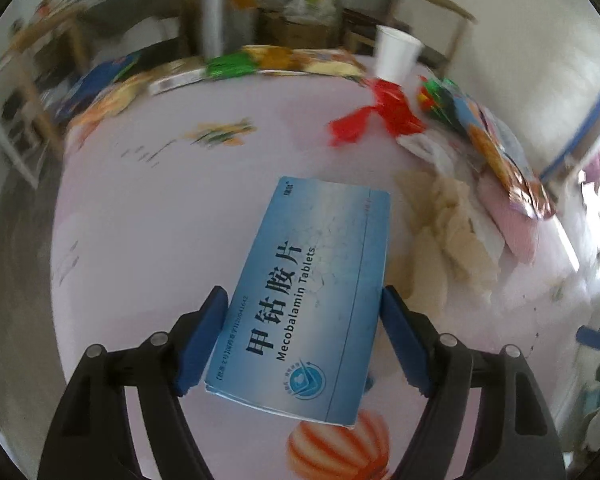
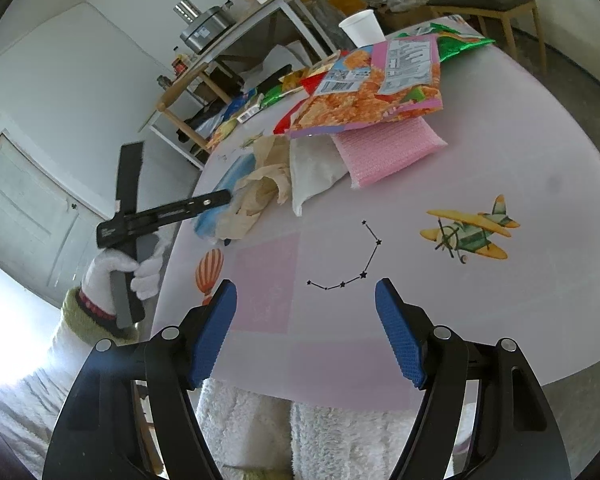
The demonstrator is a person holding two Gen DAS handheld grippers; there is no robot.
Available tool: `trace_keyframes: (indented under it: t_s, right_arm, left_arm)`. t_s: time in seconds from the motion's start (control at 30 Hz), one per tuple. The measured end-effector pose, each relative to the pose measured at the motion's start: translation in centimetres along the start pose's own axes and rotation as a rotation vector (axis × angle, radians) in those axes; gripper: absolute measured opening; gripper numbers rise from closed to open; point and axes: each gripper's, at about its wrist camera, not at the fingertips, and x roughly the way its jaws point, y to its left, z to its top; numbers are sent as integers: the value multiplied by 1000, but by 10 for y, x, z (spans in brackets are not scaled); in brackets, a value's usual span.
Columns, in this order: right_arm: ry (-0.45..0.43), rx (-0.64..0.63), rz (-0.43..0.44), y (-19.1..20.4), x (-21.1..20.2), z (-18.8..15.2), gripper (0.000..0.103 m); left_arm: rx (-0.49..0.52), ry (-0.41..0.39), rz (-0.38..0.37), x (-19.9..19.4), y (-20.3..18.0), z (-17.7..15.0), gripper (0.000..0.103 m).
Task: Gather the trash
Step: 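Lift the tablets box with left gripper while right gripper grasps the crumpled tan tissue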
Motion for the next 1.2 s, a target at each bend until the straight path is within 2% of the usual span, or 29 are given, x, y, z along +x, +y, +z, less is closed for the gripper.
trace_keyframes:
  t_s: [0.13, 0.27, 0.47, 0.57, 0.63, 0.67, 0.7, 0.9, 0.97, 1.07, 1.17, 1.2]
  right_arm:
    - [15, -44, 9, 15, 8, 7, 69]
    - [11, -146, 16, 45, 20, 21, 69]
    - [-8, -331, -18, 92, 55, 46, 69]
    - [-28, -464, -88, 111, 78, 55, 69]
    - [-45, -542, -136, 119, 90, 59, 73]
    - [-51, -587, -162, 122, 99, 63, 80]
    - [-49, -617, -173, 123, 107, 65, 84]
    - [45, -702, -230, 118, 151, 74, 83]
    - [73, -717, -257, 117, 161, 72, 78]
    - [121, -689, -325, 105, 176, 69, 57]
    - [136, -602, -302, 90, 176, 69, 41]
    - [129, -585, -302, 87, 174, 69, 31]
  left_arm:
    - [-136, -41, 21, -20, 29, -22, 75]
    - [-221, -88, 38, -34, 42, -47, 75]
    - [-263, -157, 53, -44, 40, -73, 76]
    - [-323, -128, 11, -35, 46, -84, 74]
    - [-295, -142, 31, -35, 42, -85, 74]
    - [-292, -144, 34, -36, 41, -85, 74]
    - [-292, -144, 33, -35, 41, -85, 74]
    - [-307, -154, 19, -35, 43, -86, 74]
    - [-299, -157, 29, -35, 42, -87, 74]
    - [-294, -160, 35, -35, 41, -87, 74]
    - [-303, -162, 29, -36, 44, -87, 74]
    - [-305, -162, 28, -36, 44, -88, 74]
